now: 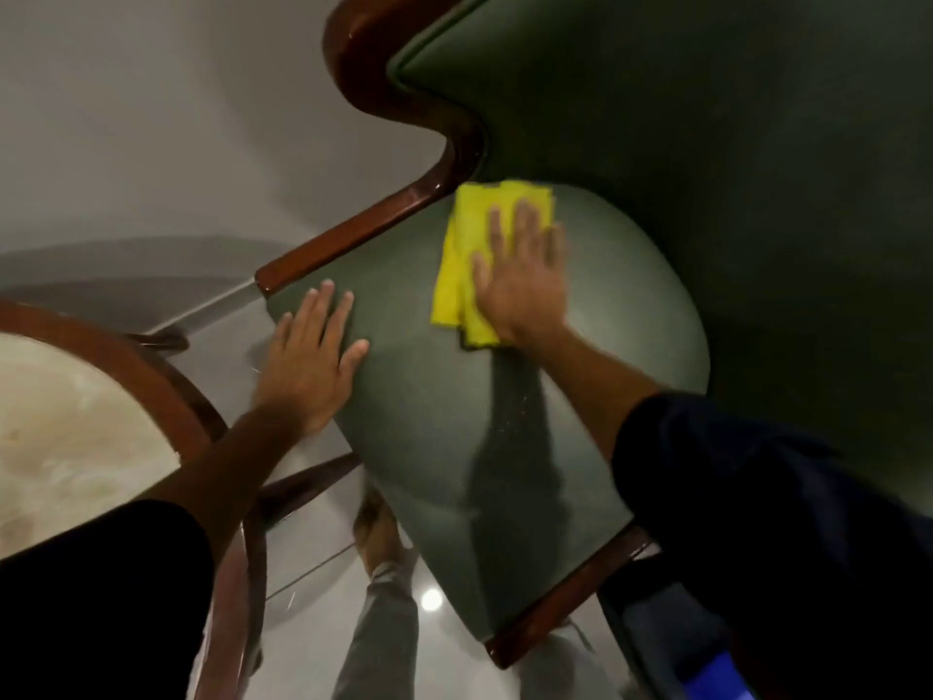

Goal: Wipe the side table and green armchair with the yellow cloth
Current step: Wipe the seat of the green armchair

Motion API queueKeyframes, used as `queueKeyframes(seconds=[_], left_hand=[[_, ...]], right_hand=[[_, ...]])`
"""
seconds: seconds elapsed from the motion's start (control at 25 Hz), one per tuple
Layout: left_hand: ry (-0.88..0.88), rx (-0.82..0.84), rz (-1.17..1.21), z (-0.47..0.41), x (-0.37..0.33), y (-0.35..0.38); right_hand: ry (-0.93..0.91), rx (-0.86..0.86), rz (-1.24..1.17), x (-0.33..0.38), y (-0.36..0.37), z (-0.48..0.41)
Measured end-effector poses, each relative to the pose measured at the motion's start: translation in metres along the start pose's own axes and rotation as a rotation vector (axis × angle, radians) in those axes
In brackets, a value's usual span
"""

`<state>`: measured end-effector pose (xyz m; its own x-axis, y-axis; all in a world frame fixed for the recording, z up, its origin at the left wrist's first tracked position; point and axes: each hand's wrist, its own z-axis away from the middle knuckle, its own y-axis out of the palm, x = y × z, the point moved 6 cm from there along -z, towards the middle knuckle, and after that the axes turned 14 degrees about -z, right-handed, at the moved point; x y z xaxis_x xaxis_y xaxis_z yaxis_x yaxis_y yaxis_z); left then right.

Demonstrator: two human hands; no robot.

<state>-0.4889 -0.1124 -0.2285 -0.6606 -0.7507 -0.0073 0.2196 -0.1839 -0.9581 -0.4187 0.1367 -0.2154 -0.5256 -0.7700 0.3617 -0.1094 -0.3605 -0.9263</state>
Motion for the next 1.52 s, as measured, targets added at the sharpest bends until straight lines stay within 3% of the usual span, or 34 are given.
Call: queueKeyframes(seconds=[0.08, 0.2, 0.28, 0.36, 0.48, 0.6, 0.72, 0.8, 0.88, 1.04, 1.16, 1.24, 1.28, 1.4, 1.52], left_hand=[[0.011, -0.012, -0.001, 0.000, -0.002, 0.004], [0.037, -0.060, -0.061, 0.004, -0.002, 0.007], [0.052, -0.057, -0.044, 0.000, -0.001, 0.008], [0.057, -0.043, -0.015, 0.000, -0.001, 0.008], [0.086, -0.031, 0.024, 0.000, 0.002, 0.011], [0.107, -0.071, 0.210, -0.005, 0.012, 0.004], [0.015, -0.163, 0.407, -0.003, 0.020, -0.019], [0.071, -0.220, 0.264, 0.006, 0.005, -0.030], [0.184, -0.171, 0.109, 0.015, -0.022, -0.025], [0.203, -0.065, -0.050, 0.020, -0.043, 0.007], [0.222, -0.079, -0.055, 0.020, -0.041, 0.014], [0.232, -0.071, -0.064, 0.019, -0.039, 0.012], [0.229, -0.049, -0.064, 0.019, -0.039, 0.010], [0.213, -0.016, -0.027, 0.019, -0.042, 0.008], [0.184, 0.002, 0.092, 0.018, -0.042, -0.002]], right_hand=[[0.104, -0.033, 0.054, -0.062, -0.025, -0.012], [0.365, -0.135, -0.128, -0.132, -0.055, 0.046], [0.517, -0.140, -0.186, -0.111, -0.042, 0.109], [0.538, -0.125, -0.135, -0.057, -0.016, 0.147], [0.547, -0.103, -0.183, -0.004, -0.001, 0.092], [0.416, -0.109, -0.127, 0.028, 0.009, 0.020], [0.004, -0.029, -0.078, 0.095, 0.036, 0.071], [-0.164, 0.067, -0.077, 0.101, 0.047, 0.144], [-0.167, 0.087, -0.054, 0.066, 0.039, 0.192], [0.078, -0.085, 0.021, -0.037, -0.010, 0.136], [0.591, -0.244, -0.099, -0.107, -0.038, 0.121], [0.867, -0.358, -0.113, -0.091, -0.026, 0.184], [0.907, -0.389, -0.097, -0.063, -0.010, 0.224], [0.708, -0.273, -0.029, 0.017, 0.019, 0.280], [0.386, -0.019, -0.128, 0.021, 0.020, 0.208]])
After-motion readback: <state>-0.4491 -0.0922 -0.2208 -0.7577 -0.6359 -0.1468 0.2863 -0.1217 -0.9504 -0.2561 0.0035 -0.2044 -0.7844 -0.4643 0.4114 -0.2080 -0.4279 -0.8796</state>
